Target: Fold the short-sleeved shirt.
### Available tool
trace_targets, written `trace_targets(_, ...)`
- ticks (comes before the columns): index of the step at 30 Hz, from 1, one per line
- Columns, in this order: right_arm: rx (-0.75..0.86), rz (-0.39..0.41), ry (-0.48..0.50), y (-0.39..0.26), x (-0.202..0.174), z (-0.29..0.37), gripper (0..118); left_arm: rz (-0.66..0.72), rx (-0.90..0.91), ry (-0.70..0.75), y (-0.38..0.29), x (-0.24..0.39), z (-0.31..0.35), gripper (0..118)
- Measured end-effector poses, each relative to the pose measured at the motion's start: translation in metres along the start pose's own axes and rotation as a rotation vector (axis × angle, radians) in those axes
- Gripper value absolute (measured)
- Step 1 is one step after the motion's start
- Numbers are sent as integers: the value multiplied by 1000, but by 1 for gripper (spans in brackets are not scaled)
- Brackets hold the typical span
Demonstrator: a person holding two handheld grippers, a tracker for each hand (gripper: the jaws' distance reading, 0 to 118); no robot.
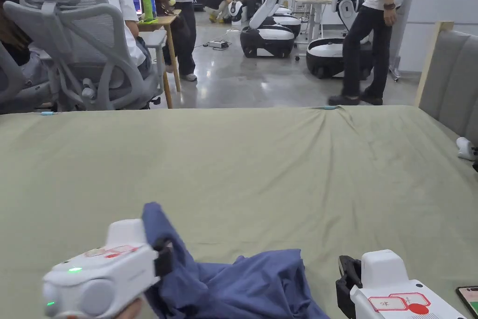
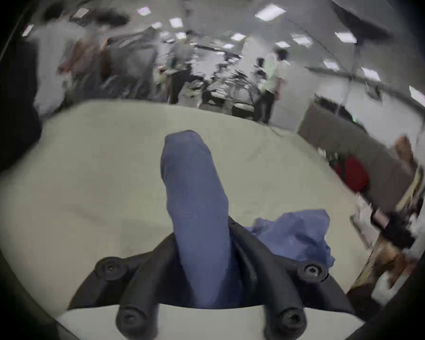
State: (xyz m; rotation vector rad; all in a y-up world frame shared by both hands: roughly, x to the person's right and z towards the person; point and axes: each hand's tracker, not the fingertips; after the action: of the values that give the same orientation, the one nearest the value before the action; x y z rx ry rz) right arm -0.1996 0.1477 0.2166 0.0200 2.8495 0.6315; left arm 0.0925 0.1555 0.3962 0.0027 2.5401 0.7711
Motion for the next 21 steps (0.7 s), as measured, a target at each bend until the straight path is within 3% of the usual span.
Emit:
trace_targets(7,4,-19,-42,-5,27,7,0,-632,-108,104,-56,169,-72,9)
trace_targets(11,3,-24,-48,-6,35,9,0,-736,-142,168,-87,192,-96,9)
trace_targets(14,3,-21,-44,-6,37,9,0,-631,-118,111,-75,180,-88,16)
trace_targets(15,0,-20,-39,-5,37,9,0,-584,-119,59,-67,175,-83,30)
trace_targets(16,-4,-19,-35,-5,37,8,0,-521,-126,8,-56,169,-76,68)
trace_targets(17,-5,-19,-31,-4,36,9,0,-435,-123,-55,-46,161,-68,94)
trace_targets(18,-4,-19,-28,-3,36,9,0,-344,-105,-115,-36,151,-58,109)
trace_targets(21,0,-25,-17,0,33,9,0,23,-16,-243,-9,112,-36,111)
